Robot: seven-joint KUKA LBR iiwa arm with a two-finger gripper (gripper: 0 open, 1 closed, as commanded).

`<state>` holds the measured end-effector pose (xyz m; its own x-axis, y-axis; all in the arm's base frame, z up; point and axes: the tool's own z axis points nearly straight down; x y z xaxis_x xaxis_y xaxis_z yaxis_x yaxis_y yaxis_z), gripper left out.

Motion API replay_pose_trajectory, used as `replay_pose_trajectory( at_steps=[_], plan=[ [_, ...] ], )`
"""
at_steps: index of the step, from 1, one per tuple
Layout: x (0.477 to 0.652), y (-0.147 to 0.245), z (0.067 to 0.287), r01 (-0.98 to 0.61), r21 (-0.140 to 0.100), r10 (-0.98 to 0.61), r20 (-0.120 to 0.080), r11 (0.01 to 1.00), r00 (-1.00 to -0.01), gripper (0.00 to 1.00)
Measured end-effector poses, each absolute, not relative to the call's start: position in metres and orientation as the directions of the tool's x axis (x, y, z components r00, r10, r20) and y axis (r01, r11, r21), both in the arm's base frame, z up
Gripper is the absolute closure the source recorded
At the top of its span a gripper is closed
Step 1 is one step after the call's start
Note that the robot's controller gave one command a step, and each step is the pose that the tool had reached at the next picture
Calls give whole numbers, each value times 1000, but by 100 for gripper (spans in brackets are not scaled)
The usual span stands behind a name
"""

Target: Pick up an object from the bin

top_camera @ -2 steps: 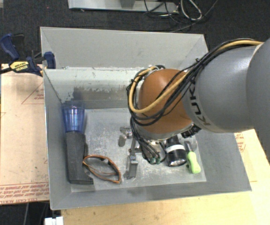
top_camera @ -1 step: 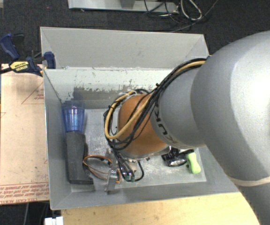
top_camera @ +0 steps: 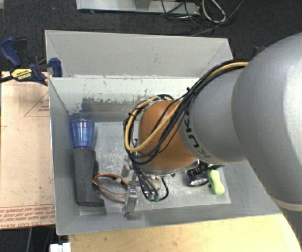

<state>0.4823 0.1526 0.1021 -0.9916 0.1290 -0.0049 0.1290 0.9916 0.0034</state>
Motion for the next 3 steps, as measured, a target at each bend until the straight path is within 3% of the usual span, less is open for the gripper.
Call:
replay_pose_trajectory(
  at_steps=[1, 2, 3],
  plan=[
    [479, 146, 100, 151, 4, 151, -2, 989, -989, 0],
    [484, 163, 70, 304, 8, 304, -8, 953, -953, 0],
    [478, 149, 69, 364, 5, 364, 0, 931, -931, 100]
  ],
)
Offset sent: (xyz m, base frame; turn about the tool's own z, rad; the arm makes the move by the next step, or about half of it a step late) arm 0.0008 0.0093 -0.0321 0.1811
